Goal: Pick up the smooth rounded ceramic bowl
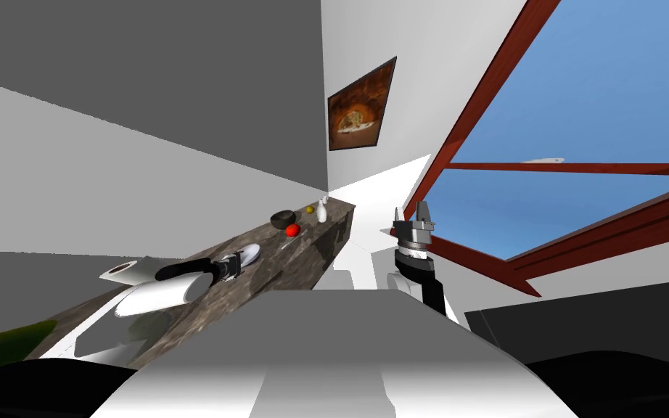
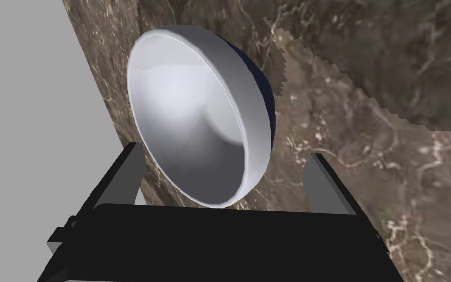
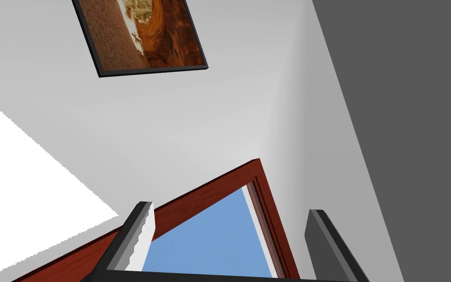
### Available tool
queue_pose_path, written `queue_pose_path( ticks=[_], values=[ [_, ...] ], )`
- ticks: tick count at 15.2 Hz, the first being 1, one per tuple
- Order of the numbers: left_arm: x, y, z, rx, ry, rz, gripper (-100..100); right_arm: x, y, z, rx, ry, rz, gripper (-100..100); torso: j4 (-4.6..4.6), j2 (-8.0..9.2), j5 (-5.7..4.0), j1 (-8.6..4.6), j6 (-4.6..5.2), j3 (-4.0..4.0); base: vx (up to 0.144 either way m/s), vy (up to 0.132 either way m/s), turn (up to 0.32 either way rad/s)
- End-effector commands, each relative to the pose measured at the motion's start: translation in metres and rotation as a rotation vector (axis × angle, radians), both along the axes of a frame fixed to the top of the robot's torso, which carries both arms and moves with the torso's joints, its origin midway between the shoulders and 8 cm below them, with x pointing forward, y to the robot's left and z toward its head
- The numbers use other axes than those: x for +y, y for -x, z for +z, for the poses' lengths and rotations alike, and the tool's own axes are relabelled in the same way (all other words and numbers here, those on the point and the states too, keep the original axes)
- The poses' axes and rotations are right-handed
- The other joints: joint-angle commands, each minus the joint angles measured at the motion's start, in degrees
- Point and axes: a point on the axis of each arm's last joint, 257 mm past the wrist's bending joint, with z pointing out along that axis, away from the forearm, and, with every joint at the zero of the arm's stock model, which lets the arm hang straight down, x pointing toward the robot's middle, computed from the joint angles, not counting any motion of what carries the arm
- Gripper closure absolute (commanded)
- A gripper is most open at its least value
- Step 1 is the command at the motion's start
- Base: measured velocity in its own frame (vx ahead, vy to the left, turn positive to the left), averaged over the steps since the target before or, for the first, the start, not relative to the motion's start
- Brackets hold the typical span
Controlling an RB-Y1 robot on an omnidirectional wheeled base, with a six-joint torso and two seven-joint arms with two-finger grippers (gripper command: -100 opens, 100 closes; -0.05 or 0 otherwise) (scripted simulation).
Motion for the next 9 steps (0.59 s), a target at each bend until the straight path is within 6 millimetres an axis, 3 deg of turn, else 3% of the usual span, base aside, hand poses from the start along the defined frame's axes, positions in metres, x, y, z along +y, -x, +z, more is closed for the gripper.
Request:
queue_pose_path(
  ticks=[1, 9],
  values=[
    [0.001, 0.006, -0.004, 0.024, 0.01, 0.012, -100, 0.0, 0.0, 0.0, 0.0, 0.0, 0.0, 0, 0.0, 0.0, 0.0, 0.0, 0.0, 0.0, 0.039, -0.011, -0.008],
    [0.018, 0.044, -0.015, 0.157, 0.078, 0.105, -100, 0.0, 0.0, 0.0, 0.0, 0.0, 0.0, 0, 0.01, 0.04, 0.0, 0.01, 0.0, 0.02, 0.044, -0.015, -0.029]
  ],
)
